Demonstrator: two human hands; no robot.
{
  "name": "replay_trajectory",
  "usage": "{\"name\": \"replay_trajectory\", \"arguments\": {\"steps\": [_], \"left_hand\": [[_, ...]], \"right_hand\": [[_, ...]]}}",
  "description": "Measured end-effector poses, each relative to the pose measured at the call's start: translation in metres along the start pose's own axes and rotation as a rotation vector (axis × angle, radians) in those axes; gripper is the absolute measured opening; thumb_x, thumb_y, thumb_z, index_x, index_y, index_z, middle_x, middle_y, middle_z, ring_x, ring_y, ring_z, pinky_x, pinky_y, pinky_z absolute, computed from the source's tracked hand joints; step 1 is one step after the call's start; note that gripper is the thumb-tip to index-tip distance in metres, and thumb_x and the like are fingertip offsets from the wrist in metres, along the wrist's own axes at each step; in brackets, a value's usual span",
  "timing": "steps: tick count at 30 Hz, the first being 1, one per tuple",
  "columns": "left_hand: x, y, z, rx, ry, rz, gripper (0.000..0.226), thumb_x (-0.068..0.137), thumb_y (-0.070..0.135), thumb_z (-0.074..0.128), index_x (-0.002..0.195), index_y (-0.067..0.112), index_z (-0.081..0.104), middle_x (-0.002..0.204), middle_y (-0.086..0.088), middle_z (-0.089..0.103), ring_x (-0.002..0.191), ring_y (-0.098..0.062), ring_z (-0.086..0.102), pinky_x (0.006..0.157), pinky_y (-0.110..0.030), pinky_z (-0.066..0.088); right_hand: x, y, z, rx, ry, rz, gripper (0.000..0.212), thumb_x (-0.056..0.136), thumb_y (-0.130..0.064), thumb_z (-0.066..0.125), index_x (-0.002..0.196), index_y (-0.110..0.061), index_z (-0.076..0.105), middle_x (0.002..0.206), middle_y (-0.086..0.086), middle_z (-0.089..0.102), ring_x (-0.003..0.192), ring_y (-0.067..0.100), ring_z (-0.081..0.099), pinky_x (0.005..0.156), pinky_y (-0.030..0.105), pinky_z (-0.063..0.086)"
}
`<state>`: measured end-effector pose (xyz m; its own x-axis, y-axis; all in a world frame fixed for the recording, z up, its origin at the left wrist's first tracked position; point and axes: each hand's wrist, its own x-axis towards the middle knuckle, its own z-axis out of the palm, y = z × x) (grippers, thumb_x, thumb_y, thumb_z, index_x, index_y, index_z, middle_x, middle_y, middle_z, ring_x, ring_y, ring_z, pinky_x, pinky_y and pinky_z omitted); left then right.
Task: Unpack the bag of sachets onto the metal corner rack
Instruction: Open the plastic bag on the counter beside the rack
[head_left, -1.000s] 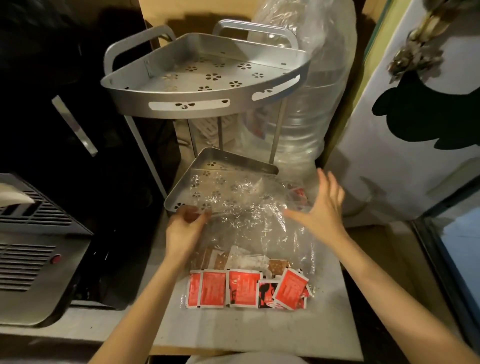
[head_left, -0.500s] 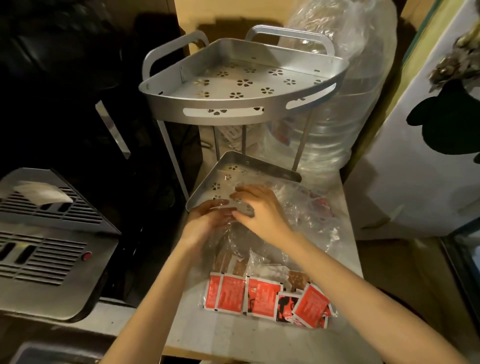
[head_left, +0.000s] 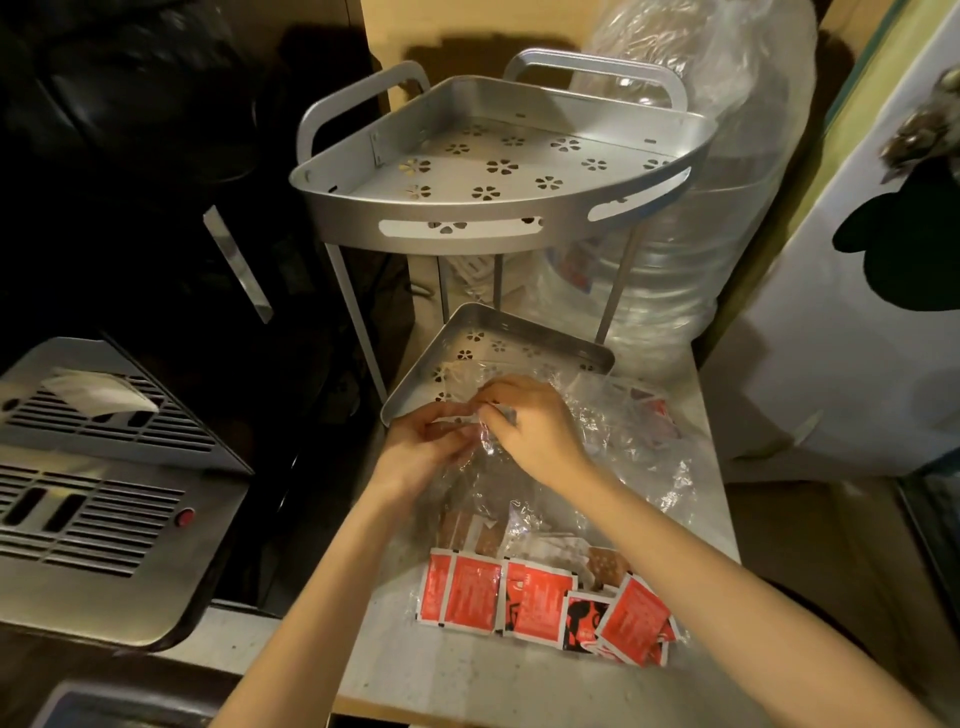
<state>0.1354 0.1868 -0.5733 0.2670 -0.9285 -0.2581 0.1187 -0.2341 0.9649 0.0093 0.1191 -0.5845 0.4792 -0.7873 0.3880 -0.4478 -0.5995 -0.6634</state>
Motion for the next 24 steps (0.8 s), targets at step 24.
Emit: {"name": "replay_trajectory", "arguments": {"steps": [24], "left_hand": [[-0.035,-0.003,0.039,0.744,0.493,0.747,0.042,0.076,0.012,0.066,0.115,0.008,0.051,0.115,-0.011,0.053,0.107,-0.022,0.049,0.091,-0.028,0.039]], "right_hand": [[0.039,0.011,-0.085,0.477,0.056,0.335,0.012,0.092,-0.007,0.049,0.099,-0.007,0.058,0.071,-0.002,0.059,0.05,-0.002,0.058,0.059,0.02,0.053]]}}
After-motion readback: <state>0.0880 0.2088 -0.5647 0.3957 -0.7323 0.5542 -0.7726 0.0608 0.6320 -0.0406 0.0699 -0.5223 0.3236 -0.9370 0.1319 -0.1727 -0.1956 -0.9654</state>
